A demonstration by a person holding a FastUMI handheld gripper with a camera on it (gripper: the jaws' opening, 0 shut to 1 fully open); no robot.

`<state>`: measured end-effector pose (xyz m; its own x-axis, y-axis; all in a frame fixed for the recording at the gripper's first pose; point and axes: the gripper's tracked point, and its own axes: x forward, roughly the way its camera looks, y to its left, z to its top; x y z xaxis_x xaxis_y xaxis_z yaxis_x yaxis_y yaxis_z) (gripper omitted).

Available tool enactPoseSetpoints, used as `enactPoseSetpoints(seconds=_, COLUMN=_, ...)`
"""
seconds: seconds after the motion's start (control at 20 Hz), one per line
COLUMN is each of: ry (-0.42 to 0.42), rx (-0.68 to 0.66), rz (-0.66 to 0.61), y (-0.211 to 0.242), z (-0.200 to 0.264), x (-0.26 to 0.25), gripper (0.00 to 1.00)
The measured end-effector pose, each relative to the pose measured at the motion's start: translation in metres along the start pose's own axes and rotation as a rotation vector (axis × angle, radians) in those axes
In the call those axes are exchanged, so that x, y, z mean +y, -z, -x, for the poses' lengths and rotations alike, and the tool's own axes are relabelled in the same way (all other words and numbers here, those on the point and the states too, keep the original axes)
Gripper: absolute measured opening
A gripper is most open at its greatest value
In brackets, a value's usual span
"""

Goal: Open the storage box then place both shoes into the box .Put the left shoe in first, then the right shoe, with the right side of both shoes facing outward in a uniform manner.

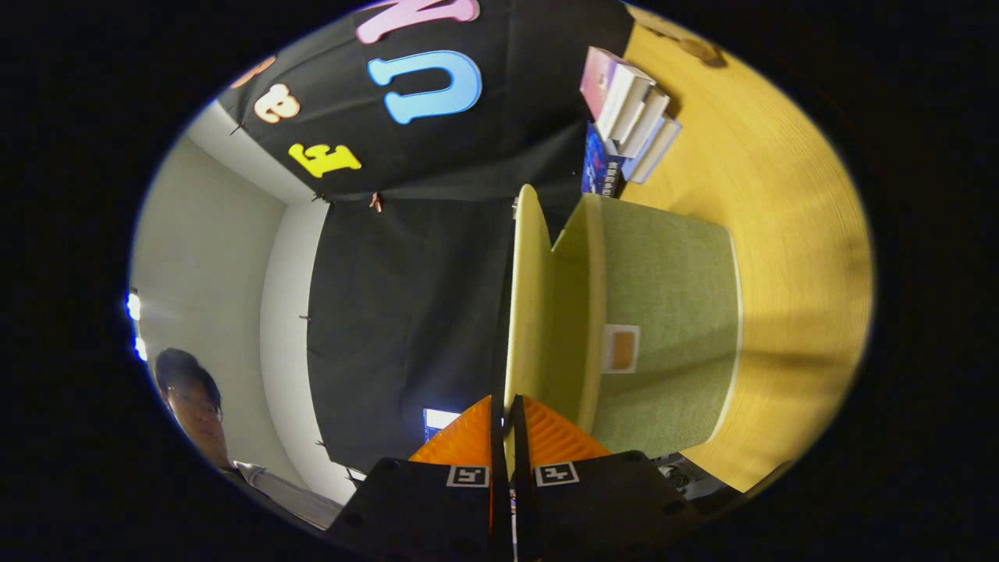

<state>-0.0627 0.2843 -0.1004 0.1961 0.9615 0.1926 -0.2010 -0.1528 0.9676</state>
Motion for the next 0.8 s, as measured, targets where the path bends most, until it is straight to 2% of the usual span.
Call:
enactPoseSetpoints(seconds=0.5, ry=0.070, rx=0.077, rz=0.336, y=0.023, z=-0.107, x=0.083, gripper=0.10)
enactPoseSetpoints(seconds=0.8, ry=0.088, rx=0.104, rz=0.318, y=0.037, z=-0.167, x=0.094, gripper=0.10)
